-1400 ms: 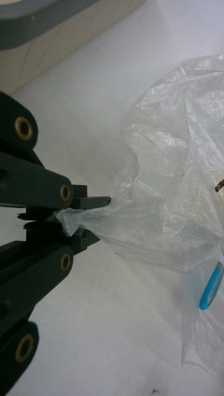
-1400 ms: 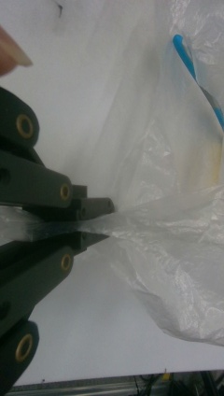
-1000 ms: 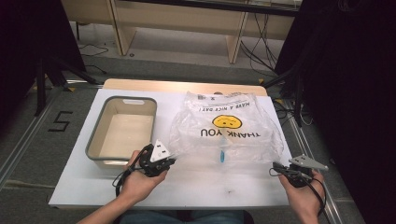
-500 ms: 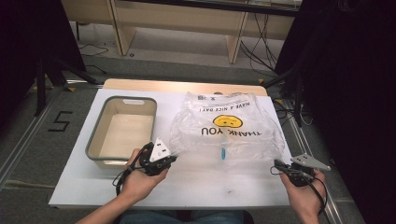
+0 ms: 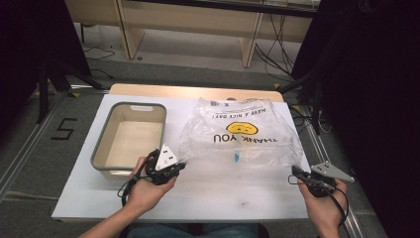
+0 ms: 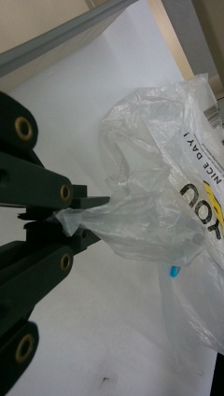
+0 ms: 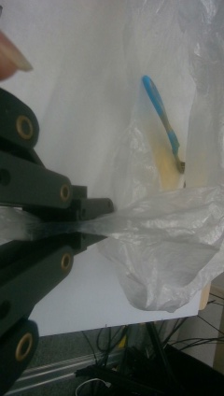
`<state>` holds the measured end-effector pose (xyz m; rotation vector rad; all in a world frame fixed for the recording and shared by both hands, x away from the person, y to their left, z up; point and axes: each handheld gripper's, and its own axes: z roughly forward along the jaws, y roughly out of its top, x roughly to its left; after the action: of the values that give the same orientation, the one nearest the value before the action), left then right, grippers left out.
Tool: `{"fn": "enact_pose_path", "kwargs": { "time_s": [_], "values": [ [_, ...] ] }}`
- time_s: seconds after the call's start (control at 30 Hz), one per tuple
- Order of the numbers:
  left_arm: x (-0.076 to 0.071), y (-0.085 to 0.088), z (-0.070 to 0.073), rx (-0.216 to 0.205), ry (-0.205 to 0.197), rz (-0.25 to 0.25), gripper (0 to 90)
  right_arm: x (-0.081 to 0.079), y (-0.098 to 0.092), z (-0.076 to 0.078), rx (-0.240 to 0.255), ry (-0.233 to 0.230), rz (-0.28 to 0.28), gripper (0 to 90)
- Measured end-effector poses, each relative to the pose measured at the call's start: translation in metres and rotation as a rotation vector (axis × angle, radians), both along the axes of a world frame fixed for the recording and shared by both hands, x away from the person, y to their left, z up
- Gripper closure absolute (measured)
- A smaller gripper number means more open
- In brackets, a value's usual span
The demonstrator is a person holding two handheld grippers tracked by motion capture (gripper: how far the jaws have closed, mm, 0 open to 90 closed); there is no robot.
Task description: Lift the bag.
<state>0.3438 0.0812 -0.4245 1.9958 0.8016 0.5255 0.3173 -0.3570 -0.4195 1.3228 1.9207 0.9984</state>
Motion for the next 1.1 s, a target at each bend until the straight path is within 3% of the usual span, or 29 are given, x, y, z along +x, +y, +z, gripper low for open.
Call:
{"fn": "enact_pose_path", "kwargs": {
  "time_s": [0.23, 0.5, 1.1],
  "values": [
    [-0.001, -0.001, 0.003, -0.012, -0.024, -0.016, 88.6, 0.0, 0.0, 0.001, 0.004, -0.013, 0.0, 89.9],
    [-0.007, -0.007, 0.017, -0.034, -0.073, -0.045, 88.6, 0.002, -0.001, 0.003, 0.01, -0.027, -0.01, 89.9],
    [-0.015, -0.017, 0.044, -0.081, -0.14, -0.086, 88.6, 0.004, -0.003, 0.009, 0.014, -0.081, -0.048, 89.9]
  ]
}}
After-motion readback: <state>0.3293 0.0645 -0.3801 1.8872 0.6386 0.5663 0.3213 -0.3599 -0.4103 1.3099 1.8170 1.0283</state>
